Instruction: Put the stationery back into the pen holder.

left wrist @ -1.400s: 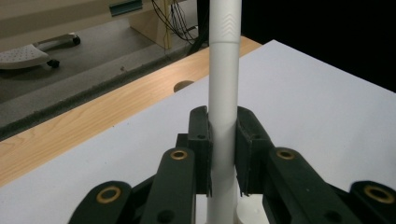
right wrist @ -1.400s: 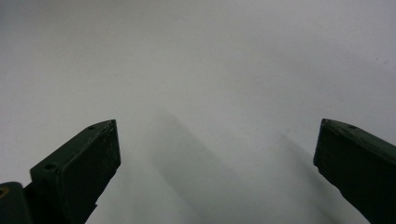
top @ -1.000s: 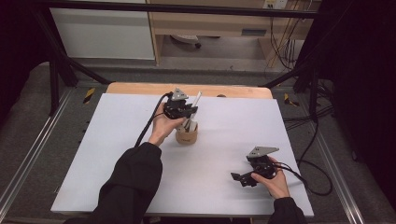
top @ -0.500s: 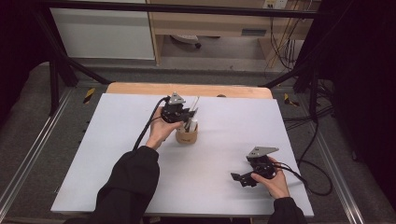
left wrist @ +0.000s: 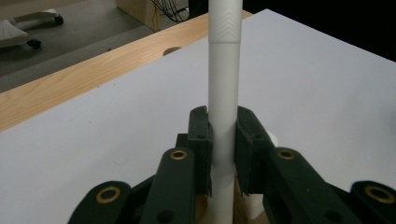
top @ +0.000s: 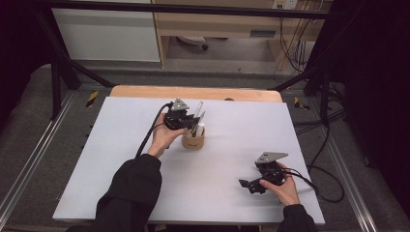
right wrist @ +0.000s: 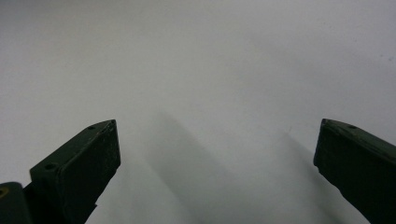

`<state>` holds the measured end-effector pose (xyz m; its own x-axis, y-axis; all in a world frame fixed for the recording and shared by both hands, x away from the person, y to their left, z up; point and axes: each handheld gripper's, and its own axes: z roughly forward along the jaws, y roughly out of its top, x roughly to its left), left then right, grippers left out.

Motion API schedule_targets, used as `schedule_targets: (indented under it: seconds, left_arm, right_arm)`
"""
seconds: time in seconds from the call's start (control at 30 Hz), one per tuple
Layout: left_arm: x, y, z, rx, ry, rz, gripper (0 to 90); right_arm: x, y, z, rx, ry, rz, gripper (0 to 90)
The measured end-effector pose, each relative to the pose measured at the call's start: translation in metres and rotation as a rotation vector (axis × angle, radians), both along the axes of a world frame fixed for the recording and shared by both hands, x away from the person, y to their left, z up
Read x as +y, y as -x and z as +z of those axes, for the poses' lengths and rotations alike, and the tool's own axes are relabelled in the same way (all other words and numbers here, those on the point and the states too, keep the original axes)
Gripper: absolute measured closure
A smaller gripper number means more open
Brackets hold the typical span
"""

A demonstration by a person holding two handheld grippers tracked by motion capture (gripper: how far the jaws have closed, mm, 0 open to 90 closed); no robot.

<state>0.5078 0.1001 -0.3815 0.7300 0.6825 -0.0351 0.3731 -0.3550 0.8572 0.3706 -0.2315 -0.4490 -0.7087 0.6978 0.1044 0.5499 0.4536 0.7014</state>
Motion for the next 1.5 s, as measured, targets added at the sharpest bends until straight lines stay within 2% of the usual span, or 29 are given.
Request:
schedule_targets:
  seconds: [0.13,0.43,0.77,0.97,1.03,1.2,1.5]
  left_arm:
    - [0.001,0.0,0.001,0.006,-0.002,0.003,76.0]
    - [0.007,0.005,0.01,0.001,-0.01,0.003,65.0]
    - [0.025,0.025,0.032,-0.002,-0.039,-0.019,45.5]
    - [0.037,0.039,0.039,0.005,-0.104,-0.014,30.6]
    - [0.042,0.044,0.038,-0.003,-0.108,0.0,27.3]
    - [0.057,0.056,0.03,0.012,-0.123,0.022,19.4]
    - [0.086,0.082,0.005,0.042,-0.13,0.047,9.0]
  right_arm:
    - [0.0,0.0,0.0,0.005,0.0,0.001,1.2]
    - [0.0,0.0,0.0,0.003,0.001,0.001,1.1]
    - [0.0,0.0,0.0,0.001,-0.001,-0.002,1.1]
    - [0.0,0.0,0.0,0.0,-0.001,-0.003,1.1]
    - [0.0,0.0,0.0,-0.002,0.0,-0.002,1.1]
    - [0.0,0.0,0.0,-0.003,0.0,-0.003,1.1]
    - [0.0,0.0,0.0,-0.004,-0.001,-0.005,1.0]
